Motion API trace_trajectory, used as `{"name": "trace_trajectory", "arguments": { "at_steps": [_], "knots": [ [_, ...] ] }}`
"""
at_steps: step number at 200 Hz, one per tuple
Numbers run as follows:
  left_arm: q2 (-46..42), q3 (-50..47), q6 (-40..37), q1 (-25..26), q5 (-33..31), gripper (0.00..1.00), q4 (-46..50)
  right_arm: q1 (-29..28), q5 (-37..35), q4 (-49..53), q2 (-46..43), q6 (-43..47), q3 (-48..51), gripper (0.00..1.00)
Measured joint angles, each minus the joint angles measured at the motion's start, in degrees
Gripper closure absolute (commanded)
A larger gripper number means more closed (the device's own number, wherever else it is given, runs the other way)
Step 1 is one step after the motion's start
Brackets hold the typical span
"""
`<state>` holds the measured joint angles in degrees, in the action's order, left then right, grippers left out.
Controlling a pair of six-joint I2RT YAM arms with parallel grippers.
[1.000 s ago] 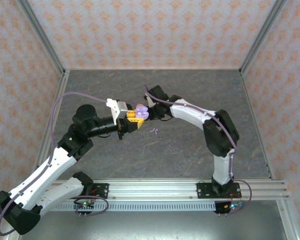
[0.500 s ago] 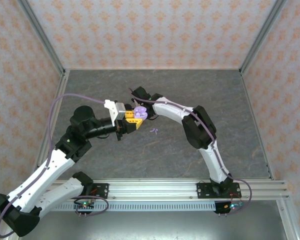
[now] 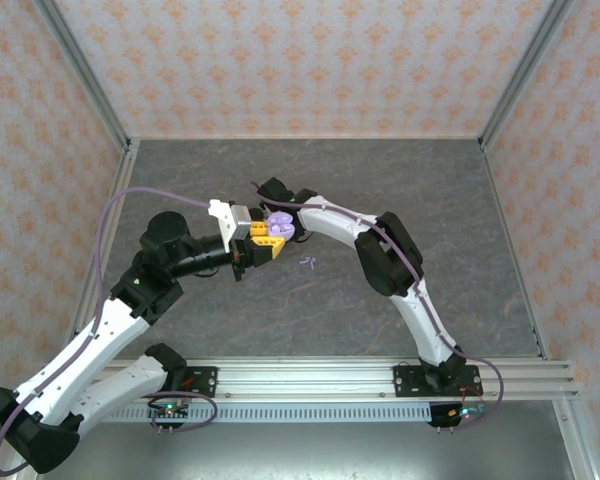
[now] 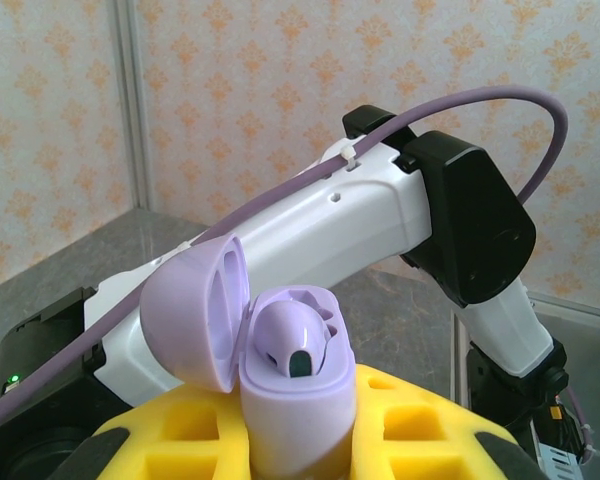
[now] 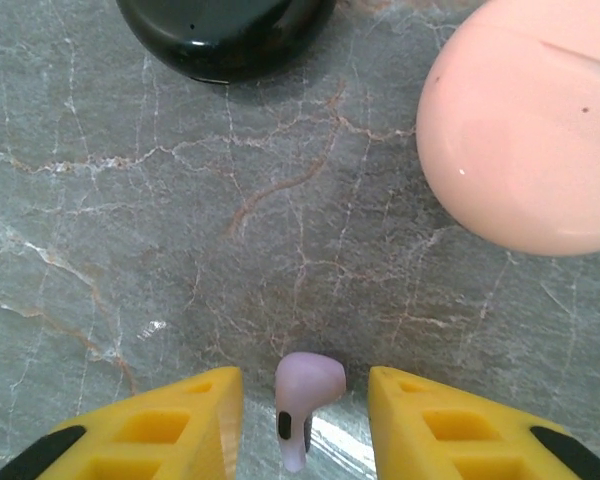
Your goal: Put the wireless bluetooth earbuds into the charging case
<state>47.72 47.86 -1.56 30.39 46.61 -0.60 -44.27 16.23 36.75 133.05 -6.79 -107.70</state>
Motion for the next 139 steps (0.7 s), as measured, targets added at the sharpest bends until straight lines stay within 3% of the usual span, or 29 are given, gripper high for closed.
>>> {"name": "trace_trajectory", "arguments": {
  "at_steps": [63, 139],
  "knots": [
    [0.0, 0.0, 0.0, 0.0, -0.6, 1.00, 0.3, -0.2, -1.2, 1.8, 1.5, 0.6, -2.4, 0.74],
    [-0.5, 0.0, 0.0, 0.0, -0.9, 1.00, 1.0, -0.3, -1.6, 0.9, -0.2, 0.6, 0.1, 0.78]
  ]
}}
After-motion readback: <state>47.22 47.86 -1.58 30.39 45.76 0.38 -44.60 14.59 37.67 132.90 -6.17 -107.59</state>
